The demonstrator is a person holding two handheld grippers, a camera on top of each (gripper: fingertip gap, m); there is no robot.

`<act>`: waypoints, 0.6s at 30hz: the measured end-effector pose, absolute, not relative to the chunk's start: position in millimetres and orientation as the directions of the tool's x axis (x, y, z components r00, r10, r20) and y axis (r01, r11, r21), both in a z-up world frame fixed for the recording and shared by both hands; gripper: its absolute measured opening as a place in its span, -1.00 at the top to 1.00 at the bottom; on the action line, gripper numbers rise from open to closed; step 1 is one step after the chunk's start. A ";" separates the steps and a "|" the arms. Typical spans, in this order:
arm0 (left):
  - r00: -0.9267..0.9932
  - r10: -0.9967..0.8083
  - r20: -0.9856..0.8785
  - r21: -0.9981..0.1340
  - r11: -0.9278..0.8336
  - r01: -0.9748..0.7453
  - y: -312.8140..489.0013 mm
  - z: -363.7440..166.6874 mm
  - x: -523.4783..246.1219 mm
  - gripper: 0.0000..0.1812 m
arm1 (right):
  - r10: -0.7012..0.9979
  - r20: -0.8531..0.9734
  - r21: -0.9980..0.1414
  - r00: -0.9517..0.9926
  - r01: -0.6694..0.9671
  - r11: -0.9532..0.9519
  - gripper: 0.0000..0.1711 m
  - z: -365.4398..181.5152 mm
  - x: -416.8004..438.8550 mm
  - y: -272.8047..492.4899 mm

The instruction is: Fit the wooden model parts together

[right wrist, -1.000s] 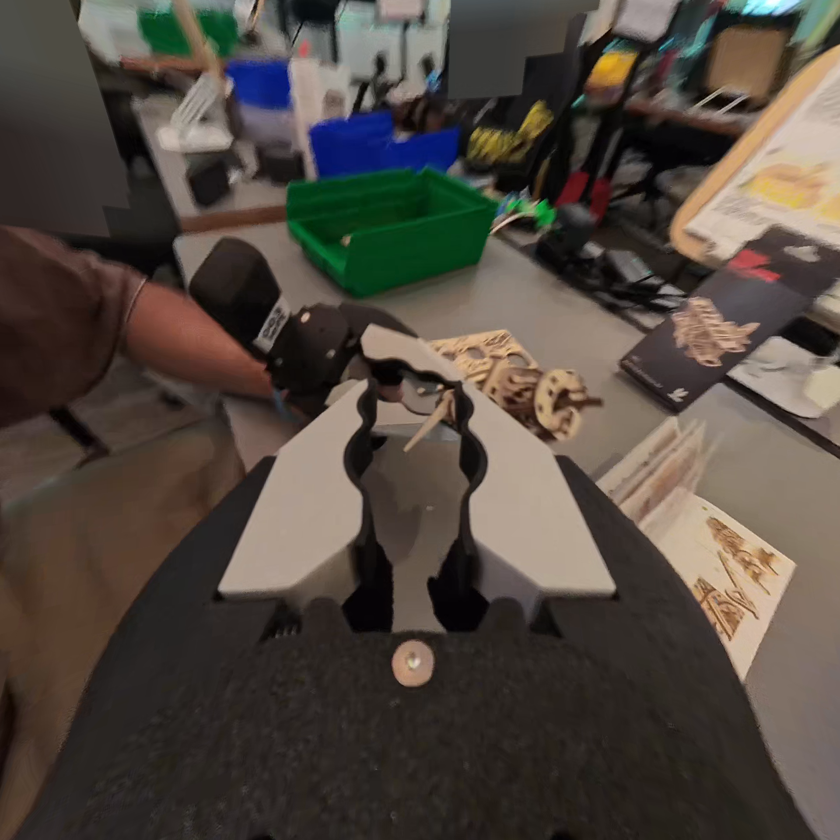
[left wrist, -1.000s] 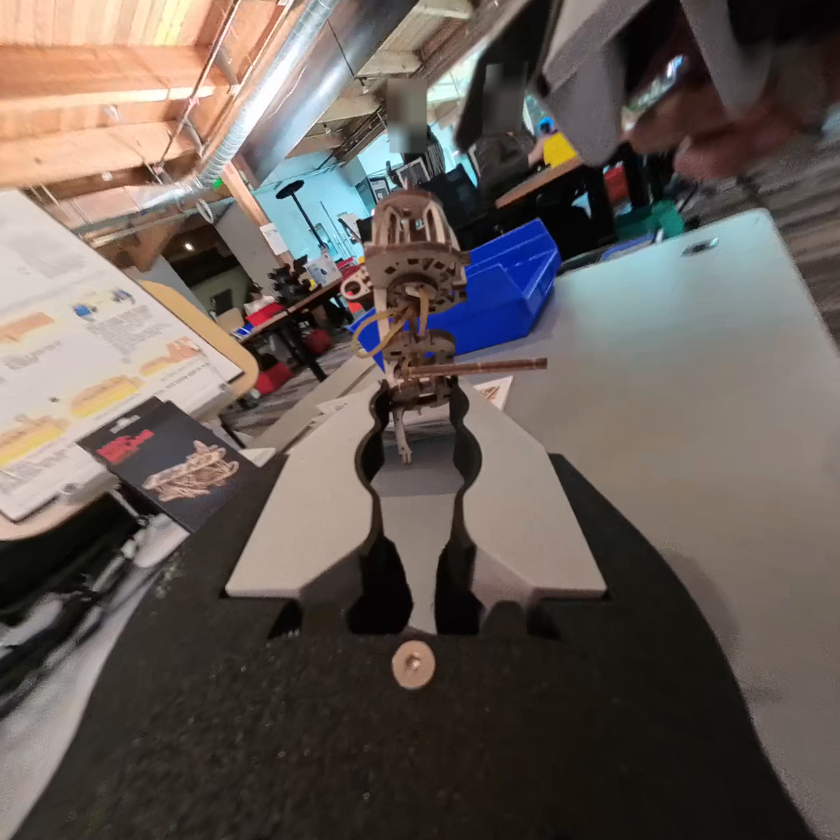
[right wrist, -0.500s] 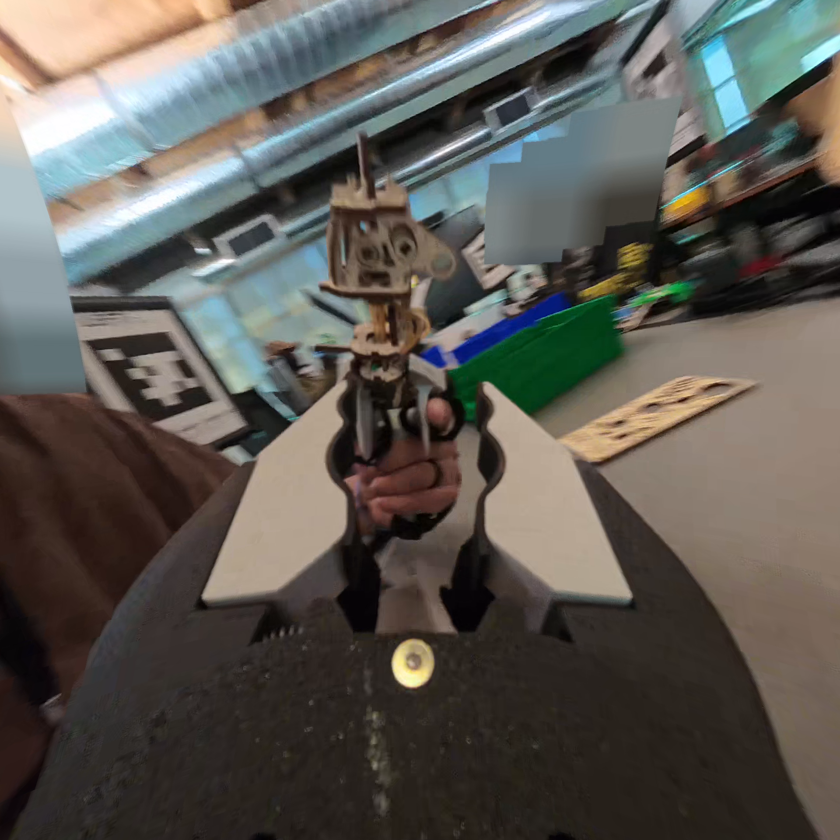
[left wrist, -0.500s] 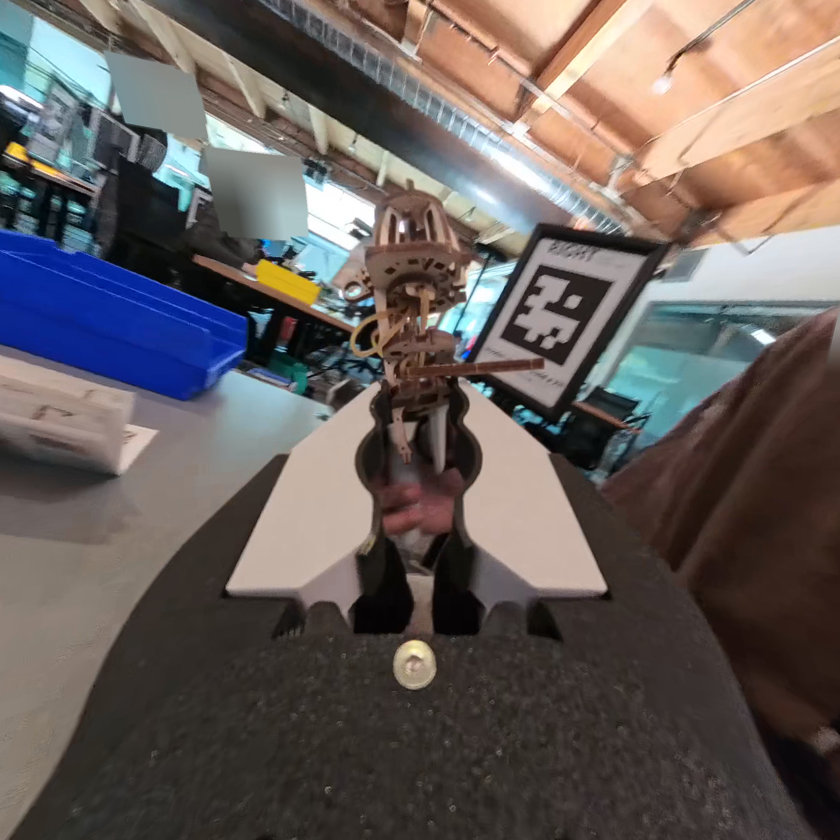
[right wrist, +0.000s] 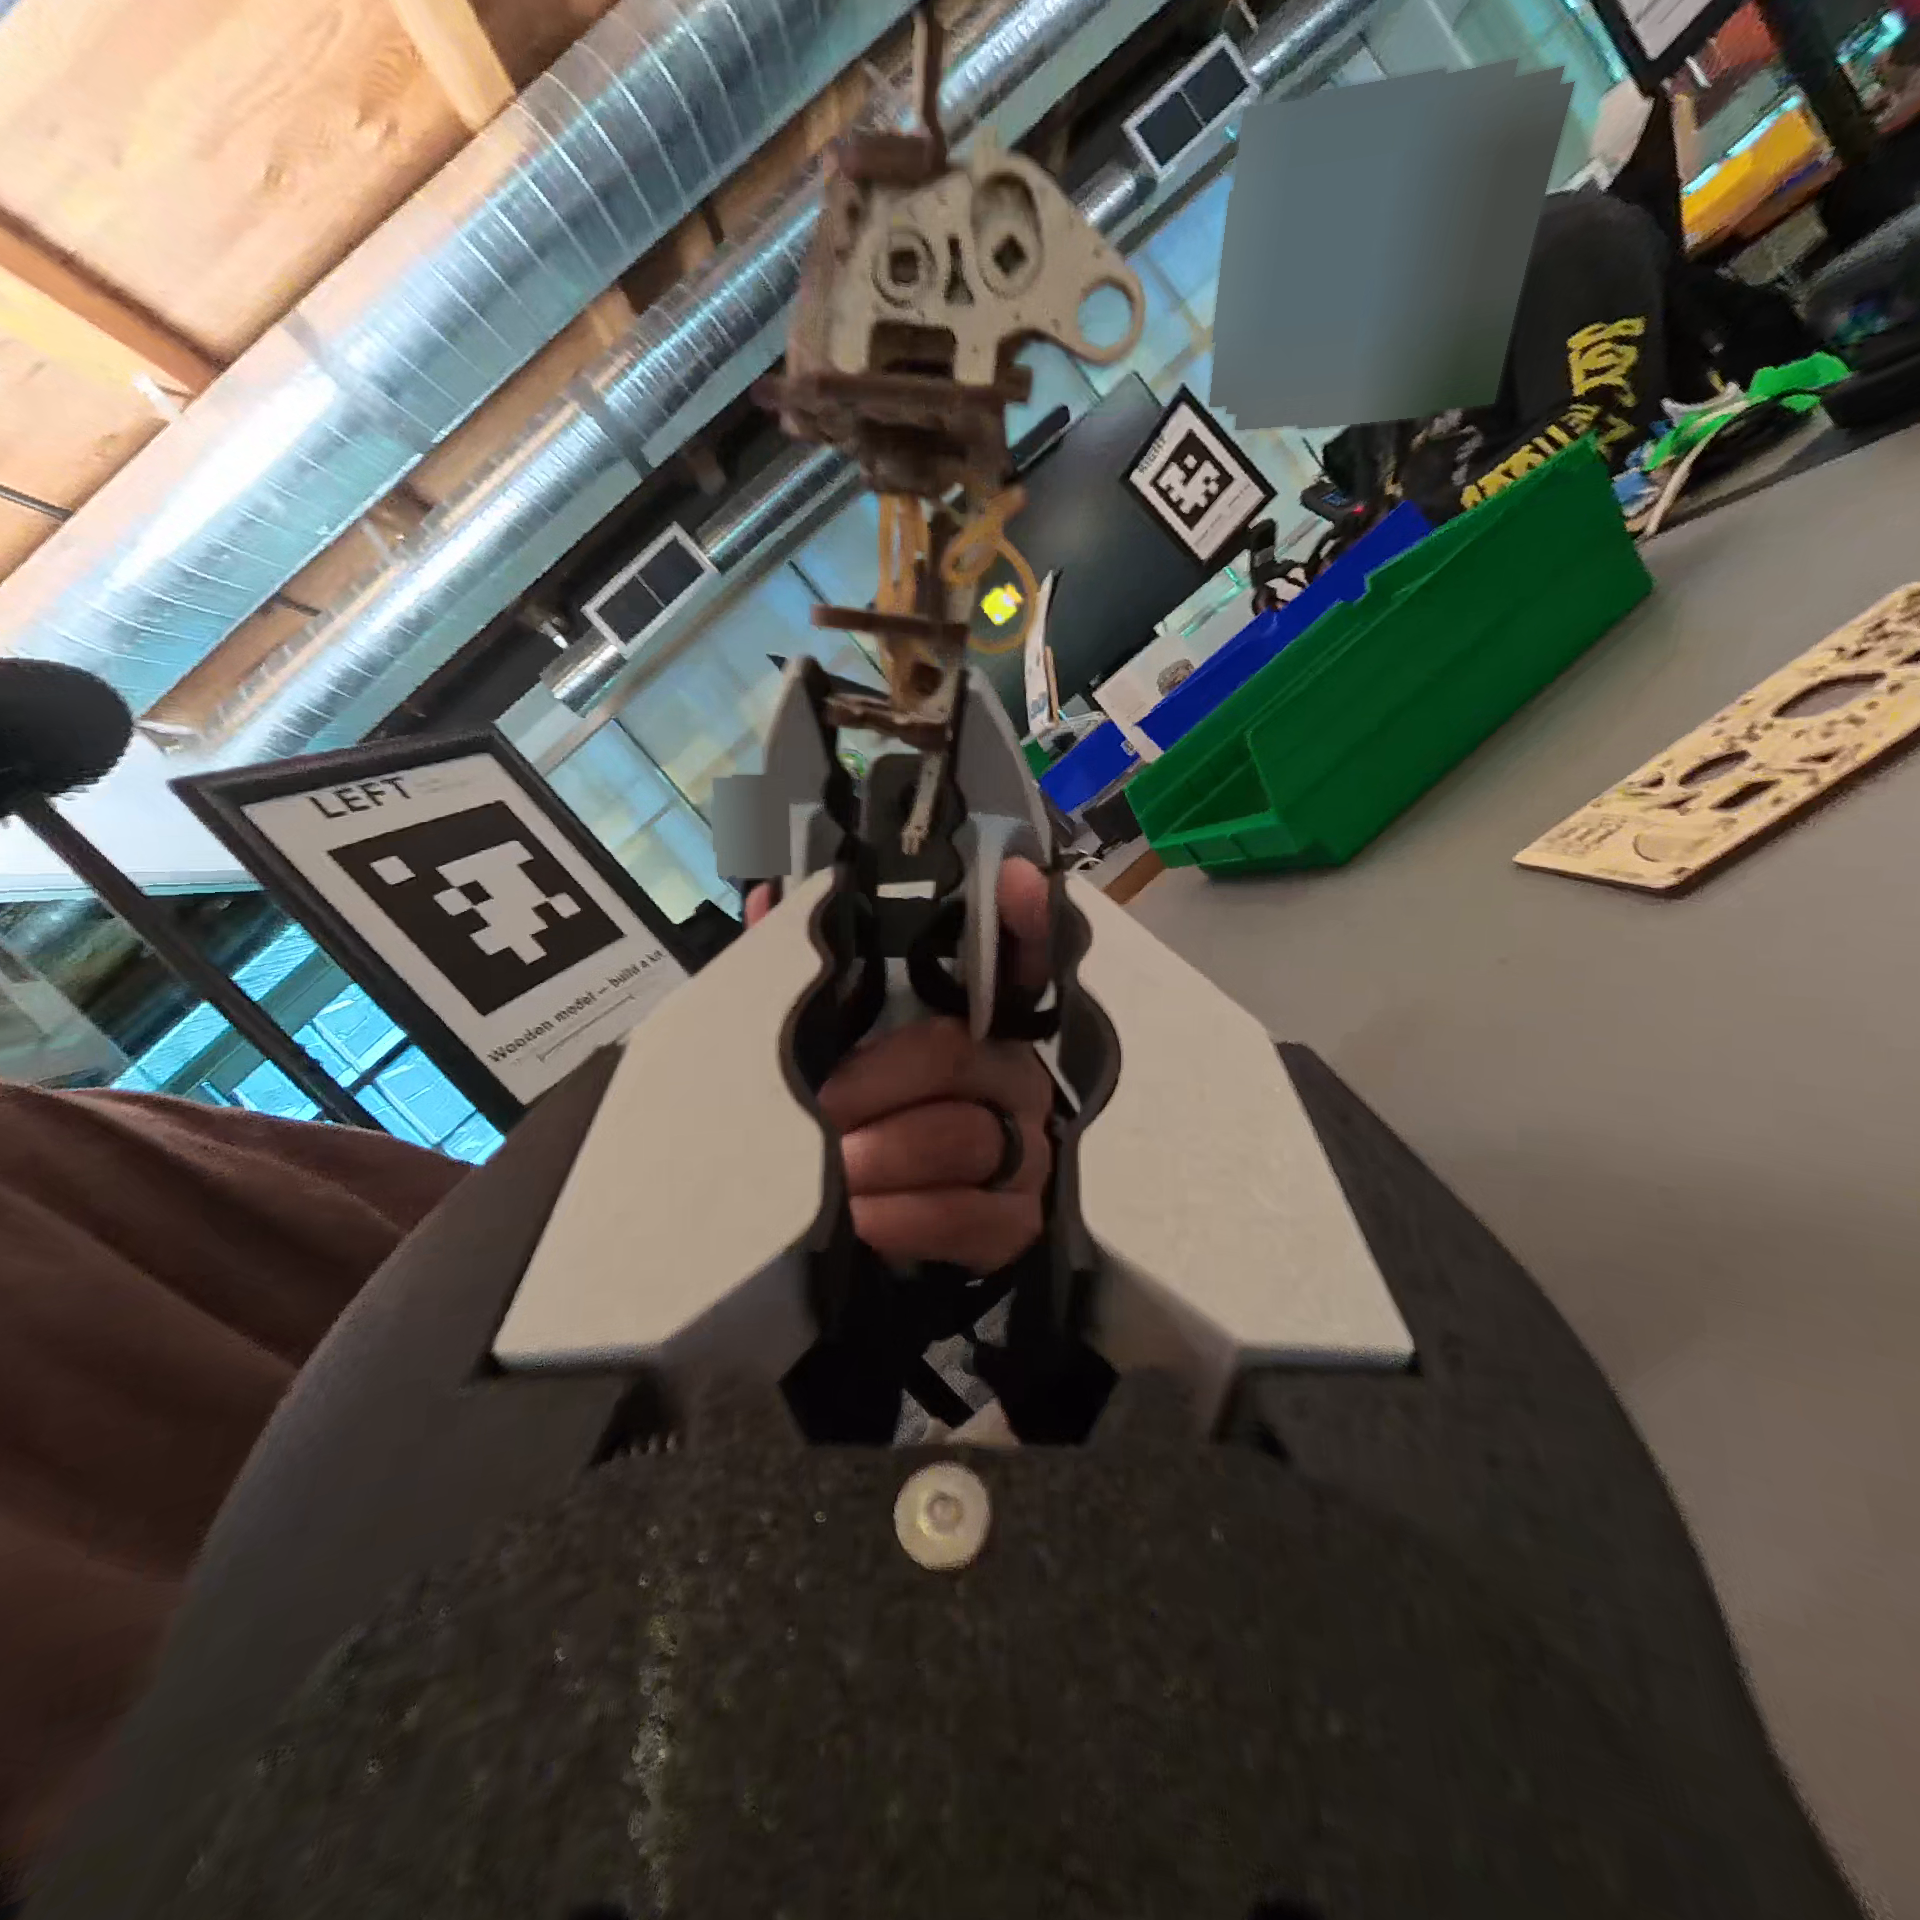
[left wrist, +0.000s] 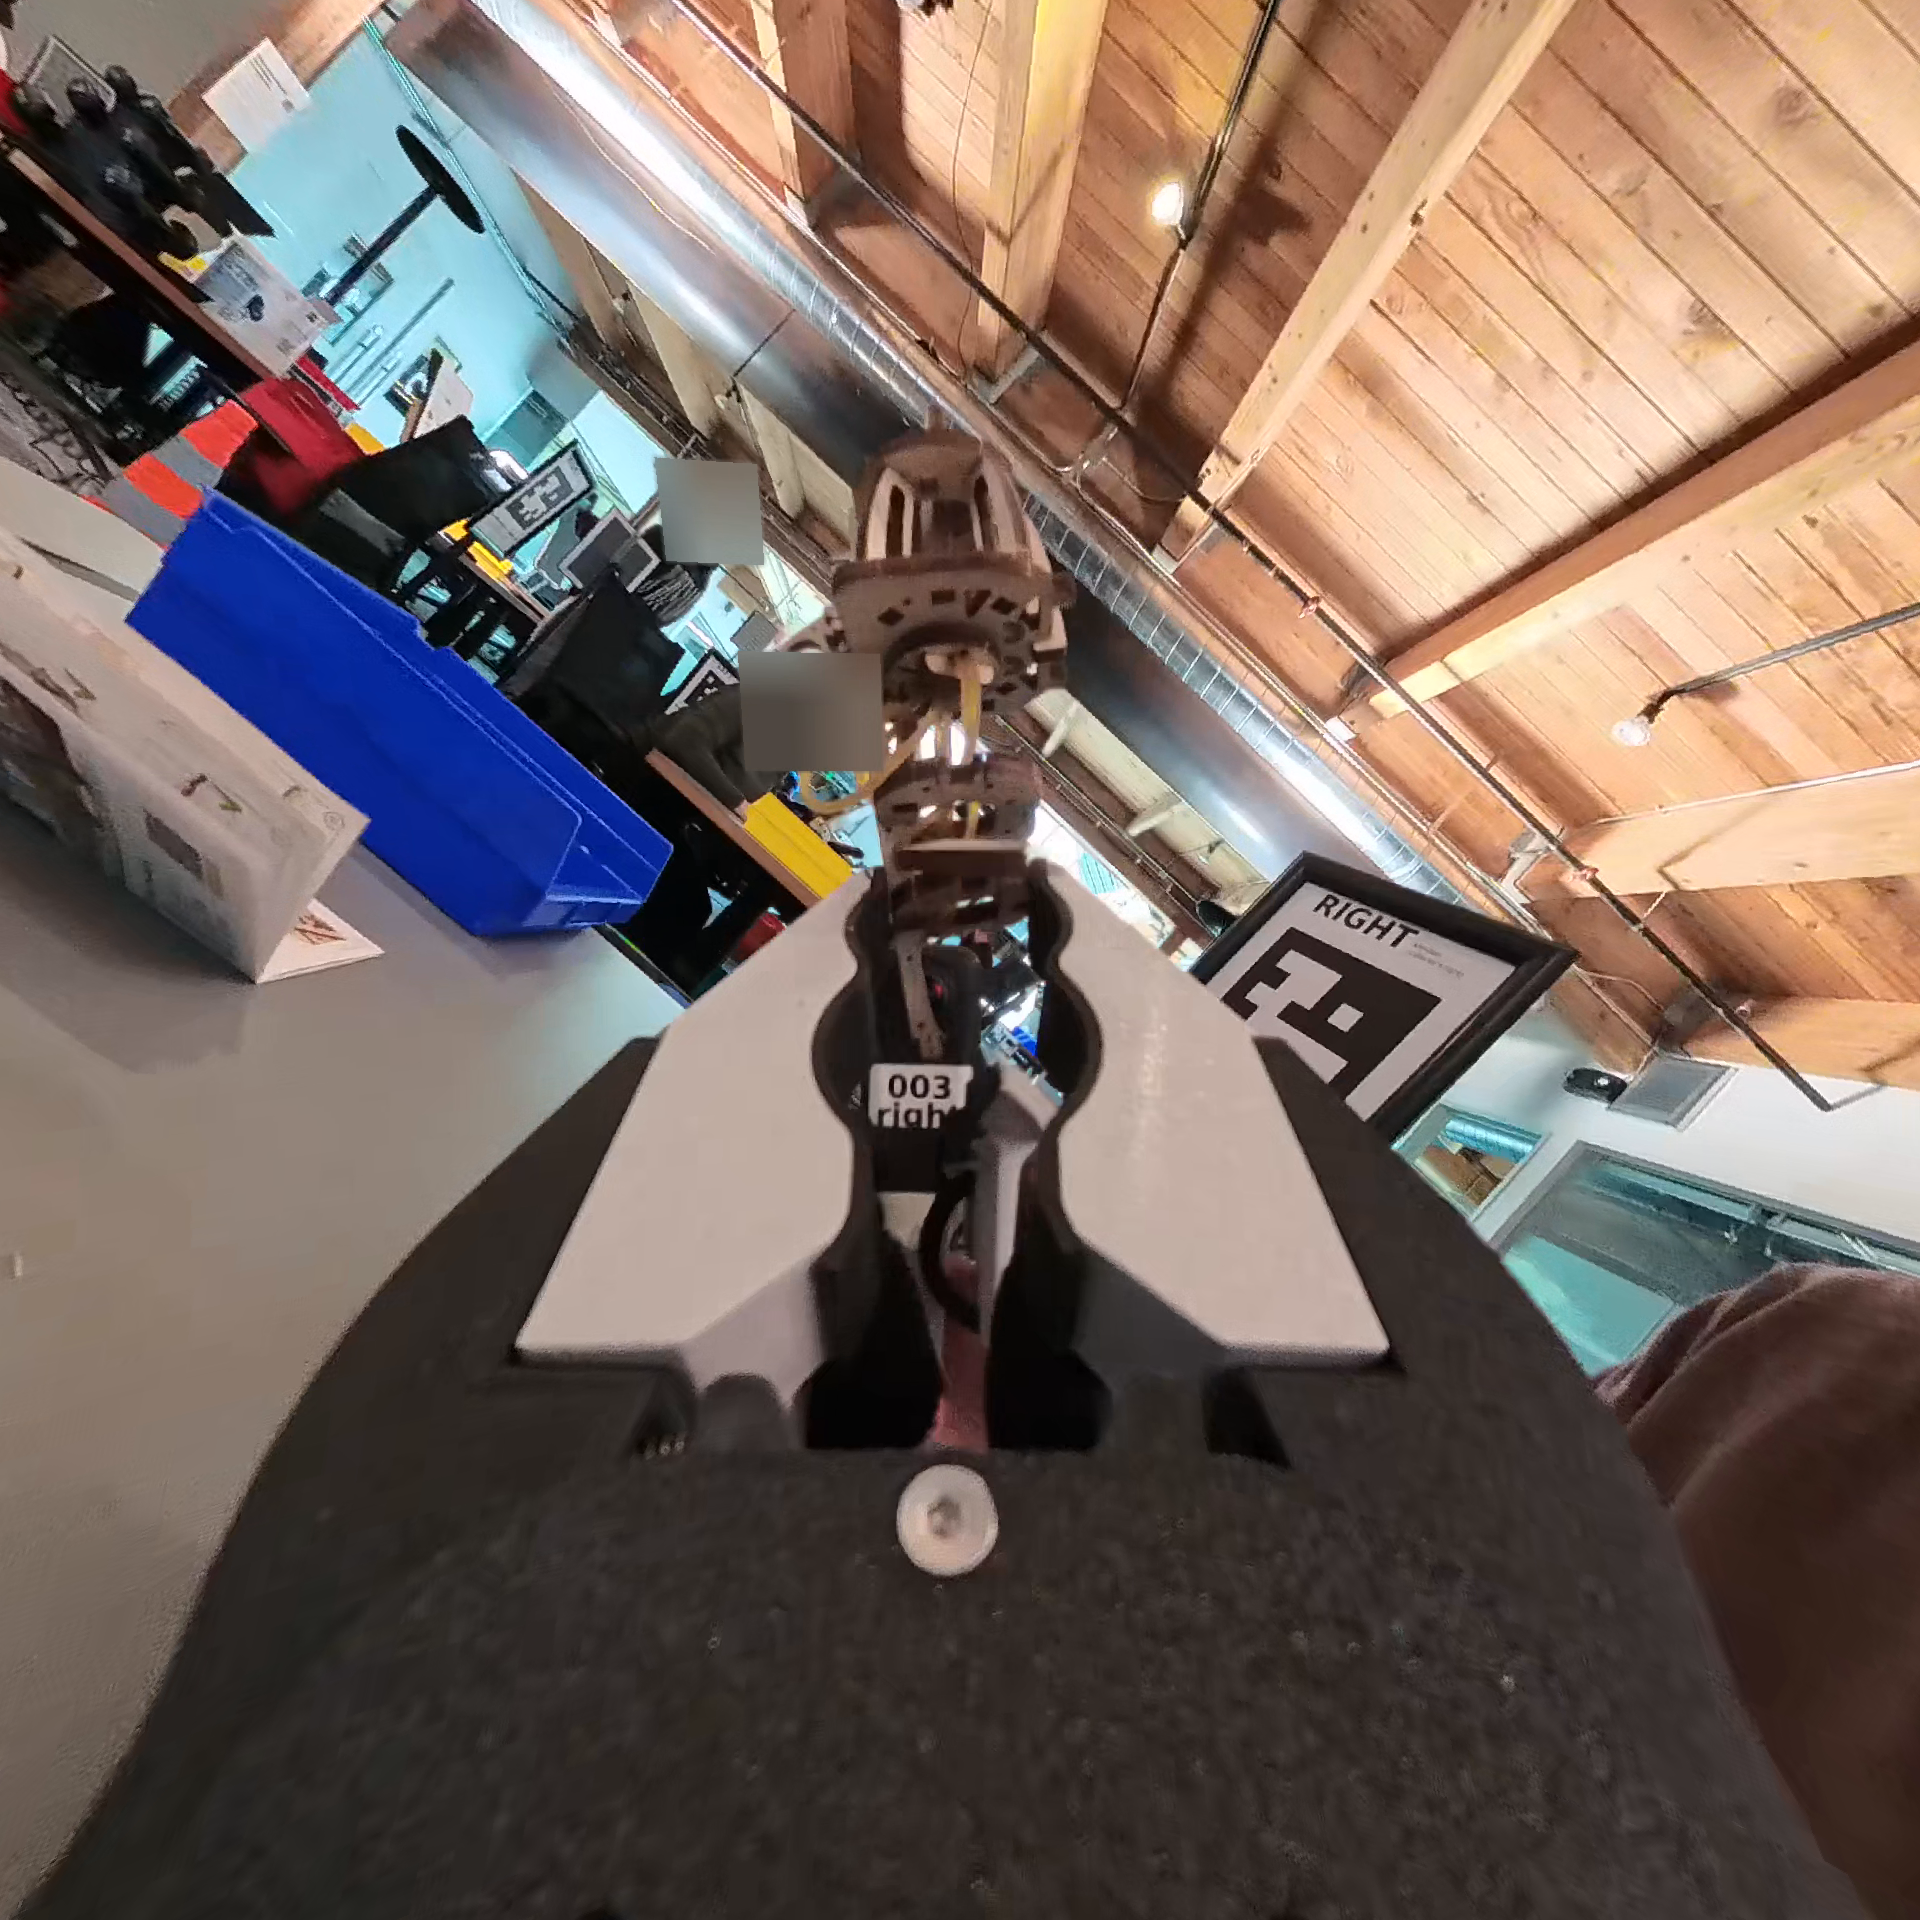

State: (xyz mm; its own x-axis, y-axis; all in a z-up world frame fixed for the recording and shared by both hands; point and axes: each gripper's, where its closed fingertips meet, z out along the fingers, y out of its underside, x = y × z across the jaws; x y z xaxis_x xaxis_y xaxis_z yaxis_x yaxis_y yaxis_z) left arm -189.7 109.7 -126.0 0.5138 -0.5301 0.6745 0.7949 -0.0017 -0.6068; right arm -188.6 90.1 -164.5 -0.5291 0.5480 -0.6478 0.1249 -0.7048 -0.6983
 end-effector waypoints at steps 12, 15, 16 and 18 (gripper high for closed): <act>0.607 -0.438 0.663 -0.675 0.001 0.738 131.2 -154.1 -171.2 0.75 | 0.528 -0.684 -0.652 -0.503 0.098 -0.752 0.93 -175.6 -191.8 97.9; 0.623 -0.401 0.671 -0.684 -0.010 0.730 139.8 -167.6 -175.1 0.75 | 0.518 -0.728 -0.635 -0.449 0.155 -0.757 0.95 -189.2 -196.1 106.4; 0.634 -0.392 0.667 -0.693 -0.012 0.721 141.9 -171.1 -175.4 0.74 | 0.519 -0.735 -0.637 -0.437 0.181 -0.749 0.96 -193.1 -196.3 109.2; 0.664 -0.378 0.645 -0.725 -0.030 0.688 145.0 -177.9 -175.0 0.73 | 0.541 -0.732 -0.663 -0.414 0.250 -0.705 0.96 -201.9 -195.6 114.7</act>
